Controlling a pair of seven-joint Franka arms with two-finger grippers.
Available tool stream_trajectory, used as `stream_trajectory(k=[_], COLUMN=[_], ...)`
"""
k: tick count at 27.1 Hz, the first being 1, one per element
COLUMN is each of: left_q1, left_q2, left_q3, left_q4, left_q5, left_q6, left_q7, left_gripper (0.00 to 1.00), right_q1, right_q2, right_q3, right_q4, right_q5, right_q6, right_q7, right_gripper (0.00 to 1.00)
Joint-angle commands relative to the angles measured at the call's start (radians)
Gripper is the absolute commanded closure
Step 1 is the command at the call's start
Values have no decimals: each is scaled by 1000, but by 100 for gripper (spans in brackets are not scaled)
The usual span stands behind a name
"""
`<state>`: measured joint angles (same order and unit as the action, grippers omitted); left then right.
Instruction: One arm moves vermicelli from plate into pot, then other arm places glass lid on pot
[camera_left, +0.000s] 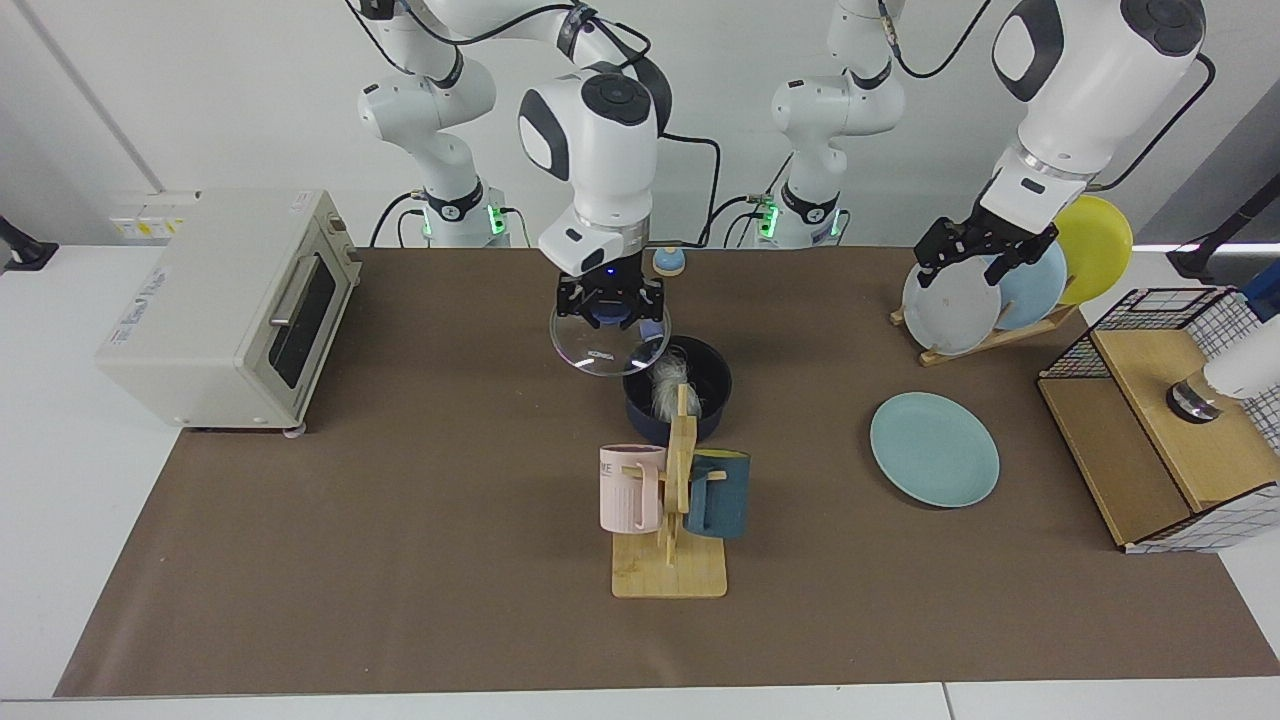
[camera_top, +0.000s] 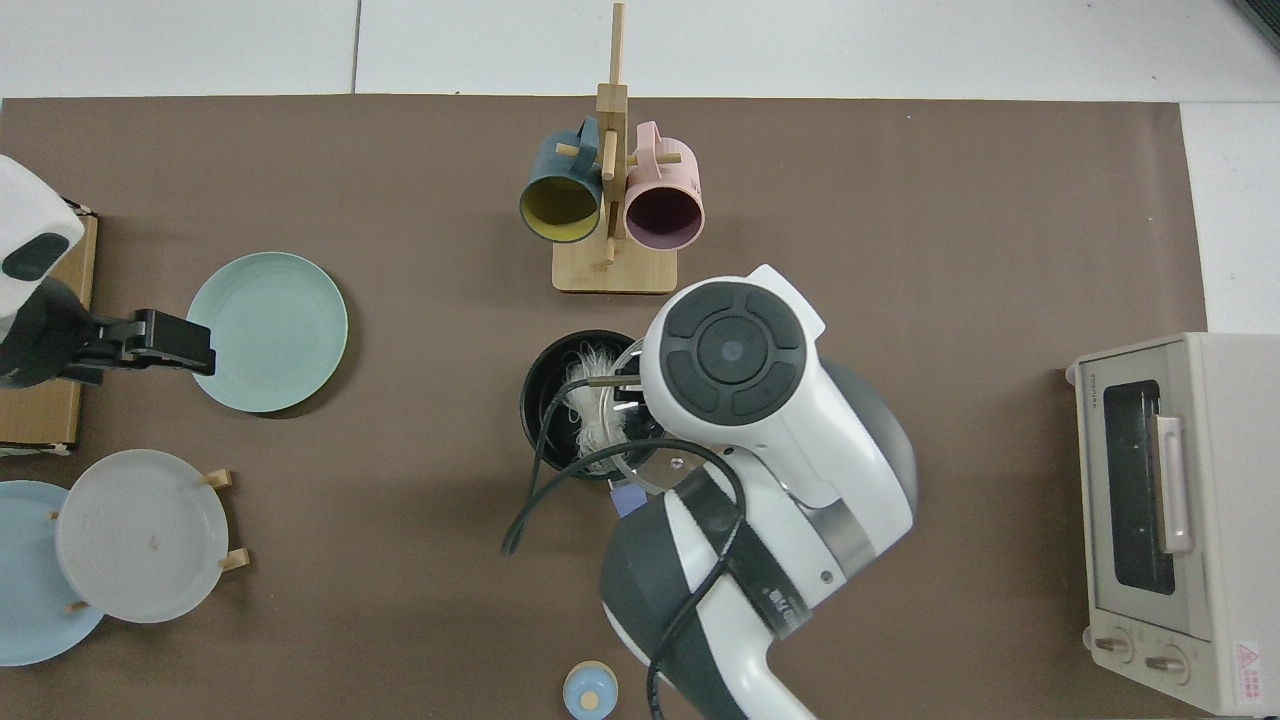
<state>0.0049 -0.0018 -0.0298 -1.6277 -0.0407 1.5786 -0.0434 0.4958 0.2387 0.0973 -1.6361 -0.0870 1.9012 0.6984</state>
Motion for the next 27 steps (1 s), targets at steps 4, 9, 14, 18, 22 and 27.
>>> stream_trajectory(k=[4,9,14,18,22,27], left_q1=[-6,-6,-6,-6,-6,-6], left_q2=[-12,-12,-12,-12,-12,-12], left_q3=[4,4,4,4,4,4], left_q4=[-1,-1,-3,-3,-3,-1], left_q5=[21,21,21,21,21,21], left_q6=[4,4,4,4,4,4], left_q7=[5,5,5,5,5,5], left_gripper=[0,0,0,0,0,0], right_q1=[52,84,99,106,103,95], right_q2=[85,119,143,157,174,183], right_q3=[-5,-5,-7,-7,-7,-5], right_q4=[-2,-2,-2,1,1,1], right_q5=[-27,-28,-40,-53,-56,-66], right_q6=[143,183,226,258,282,288], right_q7=[116,118,144,151,150,139], right_gripper=[100,100,100,100,100,100])
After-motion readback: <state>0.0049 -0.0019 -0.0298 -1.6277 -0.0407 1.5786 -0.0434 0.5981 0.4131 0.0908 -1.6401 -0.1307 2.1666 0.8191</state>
